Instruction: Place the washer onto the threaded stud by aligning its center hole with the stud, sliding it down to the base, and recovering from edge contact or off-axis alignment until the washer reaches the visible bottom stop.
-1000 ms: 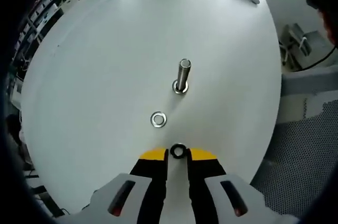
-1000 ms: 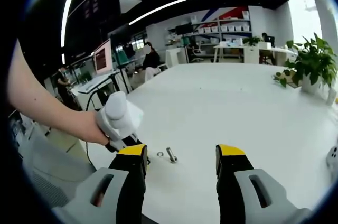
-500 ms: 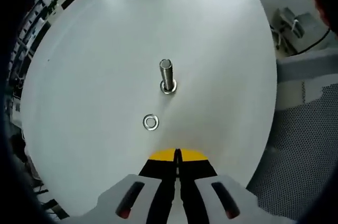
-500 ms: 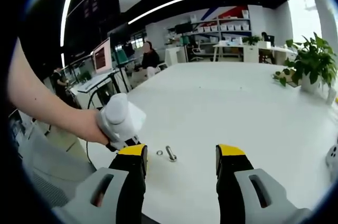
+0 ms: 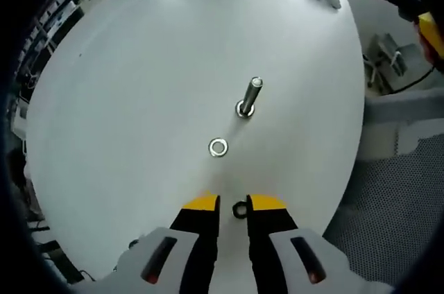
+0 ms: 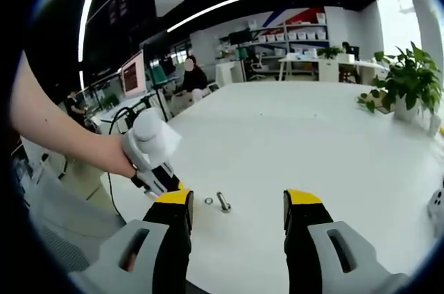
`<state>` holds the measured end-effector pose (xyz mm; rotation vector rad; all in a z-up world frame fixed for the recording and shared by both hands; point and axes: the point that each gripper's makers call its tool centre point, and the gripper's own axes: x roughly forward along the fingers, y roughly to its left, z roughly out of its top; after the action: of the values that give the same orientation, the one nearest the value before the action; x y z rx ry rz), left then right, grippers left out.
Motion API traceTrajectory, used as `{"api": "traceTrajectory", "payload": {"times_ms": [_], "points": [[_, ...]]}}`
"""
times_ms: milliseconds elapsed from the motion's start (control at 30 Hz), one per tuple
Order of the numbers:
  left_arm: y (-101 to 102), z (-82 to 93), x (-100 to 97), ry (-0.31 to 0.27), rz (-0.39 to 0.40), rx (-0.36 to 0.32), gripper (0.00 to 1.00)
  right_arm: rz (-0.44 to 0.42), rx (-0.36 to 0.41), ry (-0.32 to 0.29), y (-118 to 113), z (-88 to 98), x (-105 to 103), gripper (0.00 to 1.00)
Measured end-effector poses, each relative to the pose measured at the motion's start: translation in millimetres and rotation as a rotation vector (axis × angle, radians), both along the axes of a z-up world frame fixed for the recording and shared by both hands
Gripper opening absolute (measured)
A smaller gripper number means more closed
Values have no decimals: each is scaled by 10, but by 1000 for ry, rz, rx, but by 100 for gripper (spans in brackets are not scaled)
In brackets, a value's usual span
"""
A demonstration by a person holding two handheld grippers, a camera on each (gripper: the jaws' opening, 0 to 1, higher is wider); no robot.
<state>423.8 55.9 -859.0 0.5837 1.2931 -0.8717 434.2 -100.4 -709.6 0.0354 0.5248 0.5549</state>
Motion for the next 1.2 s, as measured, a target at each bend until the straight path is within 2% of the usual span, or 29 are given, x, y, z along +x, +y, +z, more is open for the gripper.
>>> {"api": "traceTrajectory", "payload": {"times_ms": [67,133,267,400,567,967,1200], "points": [[37,-28,-71,6,-45,36,16,2,-4,1,3,-3,-12,55],[19,-62,-116,9,-57,34,16,3,-6,2,5,-14,-5,55],[18,-67,-90,-7,-57,36,15,2,-7,1,3,-11,-6,55],[20,-70,-89,-30,-113,59,12,-1,-8,2,-7,-14,-3,55],[20,-85,-80,-68,-143,92,11,-5,-8,4,-18,-18,-6,55],[27,-88,-67,-69,-145,90,10,-7,-4,7,-20,-22,2,55],[24,-66,-89,-96,-131,90,9,-3,-4,6,-10,-24,-2,55]]}}
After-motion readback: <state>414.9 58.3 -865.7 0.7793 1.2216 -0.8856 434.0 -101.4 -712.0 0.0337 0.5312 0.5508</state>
